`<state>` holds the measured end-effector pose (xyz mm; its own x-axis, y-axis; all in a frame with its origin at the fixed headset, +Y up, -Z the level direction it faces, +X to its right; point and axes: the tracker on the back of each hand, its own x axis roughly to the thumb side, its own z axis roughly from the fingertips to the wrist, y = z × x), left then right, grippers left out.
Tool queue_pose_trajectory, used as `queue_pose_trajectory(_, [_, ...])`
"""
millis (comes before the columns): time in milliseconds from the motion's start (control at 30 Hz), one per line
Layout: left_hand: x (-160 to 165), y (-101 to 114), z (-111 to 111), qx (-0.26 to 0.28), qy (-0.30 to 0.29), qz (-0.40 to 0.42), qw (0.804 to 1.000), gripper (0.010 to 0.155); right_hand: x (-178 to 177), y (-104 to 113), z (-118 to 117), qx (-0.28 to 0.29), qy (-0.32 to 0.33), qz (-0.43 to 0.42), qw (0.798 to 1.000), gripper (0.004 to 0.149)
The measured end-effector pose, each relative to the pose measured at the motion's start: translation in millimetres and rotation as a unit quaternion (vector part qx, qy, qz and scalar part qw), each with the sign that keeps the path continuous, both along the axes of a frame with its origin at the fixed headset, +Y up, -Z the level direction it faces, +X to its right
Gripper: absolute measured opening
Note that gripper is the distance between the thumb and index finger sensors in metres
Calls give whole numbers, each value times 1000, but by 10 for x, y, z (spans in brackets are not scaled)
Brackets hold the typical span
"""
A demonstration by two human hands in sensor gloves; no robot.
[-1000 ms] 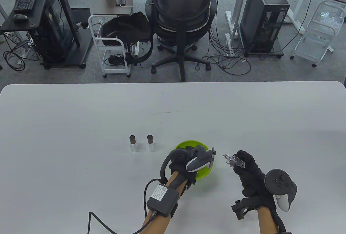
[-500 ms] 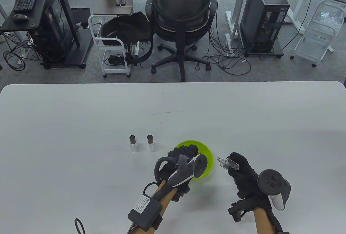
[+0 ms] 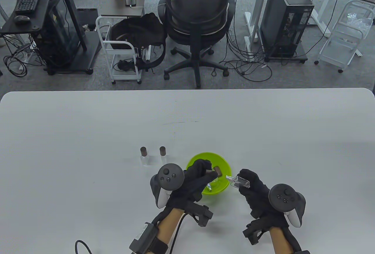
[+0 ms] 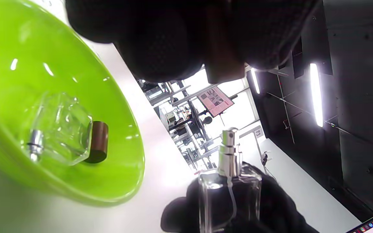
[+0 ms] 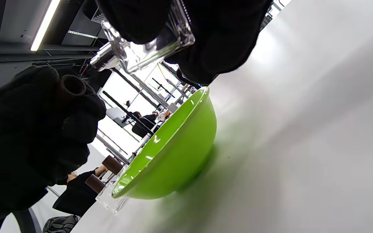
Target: Assemble perfume bottles from components
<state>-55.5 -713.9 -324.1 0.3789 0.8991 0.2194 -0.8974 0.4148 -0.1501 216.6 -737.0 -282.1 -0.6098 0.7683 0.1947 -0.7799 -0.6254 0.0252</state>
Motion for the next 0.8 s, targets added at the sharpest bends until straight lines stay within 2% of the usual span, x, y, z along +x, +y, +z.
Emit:
queue_pose_trajectory(233, [35, -99, -3, -19, -21, 23, 999, 53, -79, -4, 12, -1, 17, 10, 1000, 59])
queue_pose_trajectory(467, [120, -125, 18, -16, -38, 5, 999, 52, -128, 3, 27, 3, 27, 17, 999, 59])
queue_pose_trajectory(733, [239, -89, 44, 26, -38, -62, 997, 49, -202, 7, 22, -4, 32, 34, 999, 59])
queue_pose_trajectory(800, [246, -84, 42, 38, -40, -75, 996, 48, -211, 15, 21, 9, 29, 59, 998, 60])
